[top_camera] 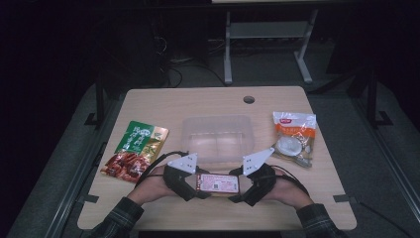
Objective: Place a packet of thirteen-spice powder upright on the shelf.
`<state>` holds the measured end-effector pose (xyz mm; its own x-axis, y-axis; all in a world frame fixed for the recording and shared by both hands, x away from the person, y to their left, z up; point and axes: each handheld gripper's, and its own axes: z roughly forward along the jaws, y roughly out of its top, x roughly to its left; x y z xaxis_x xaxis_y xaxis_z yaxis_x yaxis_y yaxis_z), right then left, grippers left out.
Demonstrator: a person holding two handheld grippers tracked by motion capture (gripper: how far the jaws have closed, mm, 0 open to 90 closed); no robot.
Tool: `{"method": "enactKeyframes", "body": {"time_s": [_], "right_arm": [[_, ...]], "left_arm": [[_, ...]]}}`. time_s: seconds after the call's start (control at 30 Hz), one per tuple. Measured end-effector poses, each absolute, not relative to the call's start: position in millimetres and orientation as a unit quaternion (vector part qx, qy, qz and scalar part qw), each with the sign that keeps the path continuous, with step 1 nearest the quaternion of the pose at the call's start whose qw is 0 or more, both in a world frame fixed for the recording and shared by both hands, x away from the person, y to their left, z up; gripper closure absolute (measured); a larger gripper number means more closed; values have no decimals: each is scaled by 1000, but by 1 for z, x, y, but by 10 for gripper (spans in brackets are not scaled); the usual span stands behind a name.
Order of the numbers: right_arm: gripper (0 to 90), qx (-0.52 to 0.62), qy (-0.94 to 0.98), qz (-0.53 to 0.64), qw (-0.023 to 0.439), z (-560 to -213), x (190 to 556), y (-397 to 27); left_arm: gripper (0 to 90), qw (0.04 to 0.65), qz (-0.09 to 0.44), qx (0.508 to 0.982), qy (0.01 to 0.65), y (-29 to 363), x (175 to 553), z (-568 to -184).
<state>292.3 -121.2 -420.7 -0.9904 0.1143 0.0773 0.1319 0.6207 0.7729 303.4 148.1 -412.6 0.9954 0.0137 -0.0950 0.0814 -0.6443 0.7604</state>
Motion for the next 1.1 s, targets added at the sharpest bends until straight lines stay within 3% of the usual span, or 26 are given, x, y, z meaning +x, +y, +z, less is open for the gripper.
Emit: {"method": "enactKeyframes", "body": {"time_s": [0.6, 1.1], "right_arm": [[141, -171, -898, -403, -33, -435, 272, -170], [137, -233, -893, -381, -56, -455, 253, -182]], "left_arm": [[314, 425, -32, 903, 55, 153, 323, -406], [314, 417, -27, 906, 63, 144, 344, -398]]}}
